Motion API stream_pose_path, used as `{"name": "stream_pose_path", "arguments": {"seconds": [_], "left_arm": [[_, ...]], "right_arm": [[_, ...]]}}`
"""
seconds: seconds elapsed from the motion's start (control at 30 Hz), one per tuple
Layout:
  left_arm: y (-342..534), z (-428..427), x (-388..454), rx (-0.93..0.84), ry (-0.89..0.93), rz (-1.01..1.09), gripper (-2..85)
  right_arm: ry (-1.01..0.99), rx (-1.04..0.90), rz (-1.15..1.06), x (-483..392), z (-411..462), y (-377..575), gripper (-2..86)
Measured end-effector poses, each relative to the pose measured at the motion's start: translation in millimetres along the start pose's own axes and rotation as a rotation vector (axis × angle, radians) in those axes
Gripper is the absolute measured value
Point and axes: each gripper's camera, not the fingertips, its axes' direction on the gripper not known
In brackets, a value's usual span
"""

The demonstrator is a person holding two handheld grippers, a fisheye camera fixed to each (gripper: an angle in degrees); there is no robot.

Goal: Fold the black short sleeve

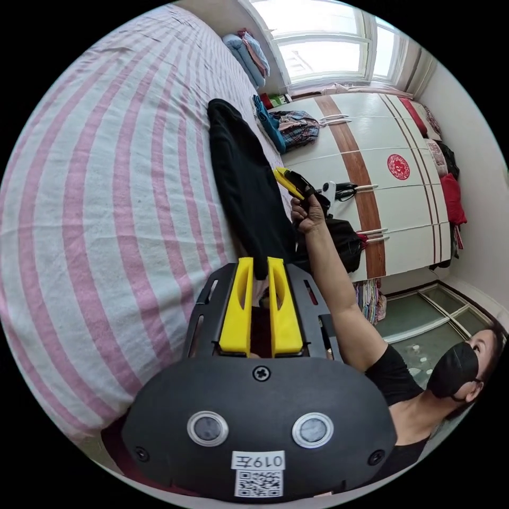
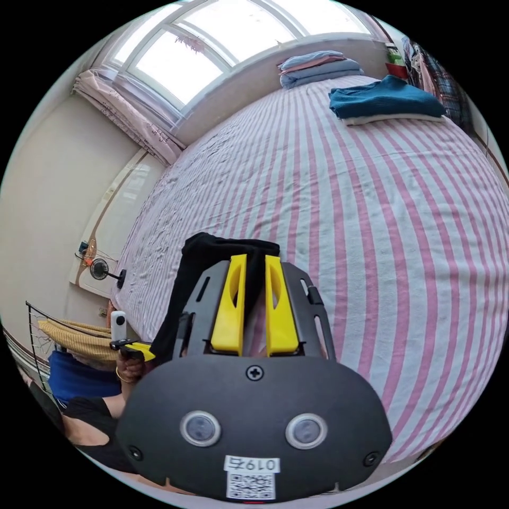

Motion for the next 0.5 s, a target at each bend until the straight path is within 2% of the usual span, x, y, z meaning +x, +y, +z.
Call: {"name": "stream_pose_path", "arguments": {"seconds": [0.1, 0.23, 0.4, 0.43, 0.5], "left_arm": [[-1.0, -41.7, 8.1, 0.099, -0.051, 0.023, 1.2], [-2.8, -84.3, 30.8, 0.349, -0.187, 0.069, 1.1], [-29.0, -67.3, 76.5, 0.384, -0.461, 0.168, 0.9], [-34.9, -62.1, 79.7, 0.397, -0.483, 0.17, 0.8], [-44.8, -55.0, 81.3, 0.38, -0.403, 0.197, 0.8]], "right_arm": [[0.017, 0.062, -0.036, -1.7, -20.6, 12.2, 5.1], [0.11, 0.109, -0.144, -31.1, -39.0, 31.9, 4.3], [0.143, 0.001, -0.284, -75.9, -19.4, 53.9, 7.4], [0.165, -0.004, -0.285, -79.5, -15.9, 59.5, 7.1], [0.17, 0.003, -0.274, -78.1, -12.4, 66.6, 7.0]]}}
